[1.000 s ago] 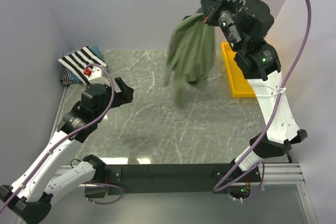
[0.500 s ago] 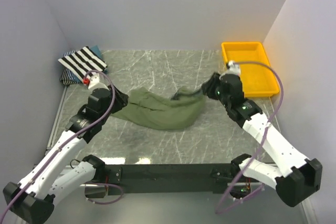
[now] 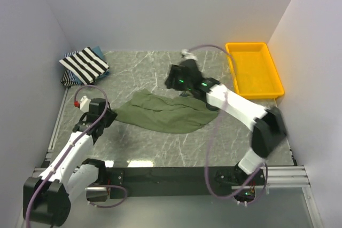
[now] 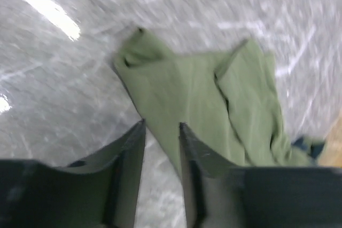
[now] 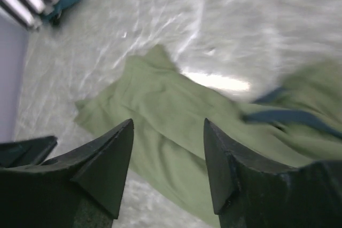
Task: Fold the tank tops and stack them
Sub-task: Flatten the tank top out
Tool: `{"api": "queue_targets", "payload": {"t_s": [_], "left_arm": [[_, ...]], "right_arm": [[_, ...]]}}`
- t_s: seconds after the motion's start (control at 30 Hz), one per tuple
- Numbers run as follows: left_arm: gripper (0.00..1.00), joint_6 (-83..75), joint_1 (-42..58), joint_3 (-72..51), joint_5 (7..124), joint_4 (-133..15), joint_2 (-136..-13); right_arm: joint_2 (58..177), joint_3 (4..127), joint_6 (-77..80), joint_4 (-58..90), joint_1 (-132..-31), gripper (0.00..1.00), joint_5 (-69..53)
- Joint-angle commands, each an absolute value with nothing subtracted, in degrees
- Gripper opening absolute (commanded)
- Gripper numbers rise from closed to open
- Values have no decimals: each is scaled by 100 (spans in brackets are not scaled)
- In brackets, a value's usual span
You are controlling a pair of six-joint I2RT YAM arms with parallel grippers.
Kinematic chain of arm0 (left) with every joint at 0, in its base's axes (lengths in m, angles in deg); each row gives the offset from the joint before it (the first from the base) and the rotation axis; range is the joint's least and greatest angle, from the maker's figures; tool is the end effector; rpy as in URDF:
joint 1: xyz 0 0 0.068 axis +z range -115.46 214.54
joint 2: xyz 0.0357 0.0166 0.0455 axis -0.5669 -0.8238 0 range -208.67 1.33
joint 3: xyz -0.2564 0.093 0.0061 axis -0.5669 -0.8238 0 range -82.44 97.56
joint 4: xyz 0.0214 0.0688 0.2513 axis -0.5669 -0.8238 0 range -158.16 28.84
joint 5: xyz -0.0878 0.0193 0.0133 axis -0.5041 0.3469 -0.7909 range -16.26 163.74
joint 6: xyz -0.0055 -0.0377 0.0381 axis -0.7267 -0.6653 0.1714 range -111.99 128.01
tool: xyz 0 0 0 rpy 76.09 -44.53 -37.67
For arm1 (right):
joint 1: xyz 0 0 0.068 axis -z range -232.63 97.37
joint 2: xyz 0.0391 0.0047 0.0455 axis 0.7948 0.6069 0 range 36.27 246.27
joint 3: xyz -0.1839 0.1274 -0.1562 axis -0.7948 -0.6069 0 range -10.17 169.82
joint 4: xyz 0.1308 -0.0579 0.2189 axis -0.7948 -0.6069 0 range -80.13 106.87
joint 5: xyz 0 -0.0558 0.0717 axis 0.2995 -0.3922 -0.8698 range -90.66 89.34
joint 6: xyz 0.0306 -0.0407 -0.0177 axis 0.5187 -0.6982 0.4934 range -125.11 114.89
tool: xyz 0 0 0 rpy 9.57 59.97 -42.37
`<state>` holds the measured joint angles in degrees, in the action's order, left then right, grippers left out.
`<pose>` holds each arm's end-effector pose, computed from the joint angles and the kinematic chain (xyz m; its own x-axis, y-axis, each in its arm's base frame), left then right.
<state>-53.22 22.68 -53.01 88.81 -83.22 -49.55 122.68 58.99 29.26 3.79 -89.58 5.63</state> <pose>0.1800 -0.0282 0.2099 -0.3363 -0.7943 -0.5059 -0.5840 0.5974 -0.5496 0.2817 0.2071 0.3064 -0.6277 0.2301 -0.7436 -0.2029 0.8739 0.4417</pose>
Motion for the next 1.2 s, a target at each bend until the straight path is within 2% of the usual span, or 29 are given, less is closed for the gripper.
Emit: {"api": "queue_targets", "payload": {"t_s": [0.0,0.03,0.13,0.33,0.4,0.6,0.77,0.93,1.03,1.07,1.17], "left_arm": [[39,-5632,2583,-5334,8824,-7742,-5202],[47,-5659,2671,-5334,8833,-7629,-5350],[55,-5703,2820,-5326,8859,-7435,-5545],[64,-5677,3145,-5299,8886,-7233,-5905],[69,-5659,3277,-5360,8833,-7110,-6019],[71,-5510,3436,-5466,8447,-6740,-6397],[71,-5448,3445,-5598,8209,-6362,-6600],[71,-5457,3445,-5589,8086,-6239,-6942],[70,-5457,3436,-5598,8042,-6204,-7100],[69,-5457,3436,-5607,8024,-6169,-7127],[66,-5466,3436,-5624,8033,-6160,-7224]], "right_arm": [[13643,7509,2425,64,-9534,60,347],[14290,7873,2389,-69,-9613,58,339],[15408,9131,2284,-482,-9807,54,312],[17141,11312,2152,-1378,-10053,54,13],[17450,11663,2125,-1511,-10158,57,161],[17812,11762,2073,-1424,-10238,63,558],[18084,11858,2037,-1406,-10299,63,804],[18050,11648,2064,-1248,-10299,53,997],[17988,11560,2073,-1187,-10282,29,1076],[17910,11473,2090,-1117,-10273,18,1085],[17699,11297,2108,-994,-10282,2,1165]]}}
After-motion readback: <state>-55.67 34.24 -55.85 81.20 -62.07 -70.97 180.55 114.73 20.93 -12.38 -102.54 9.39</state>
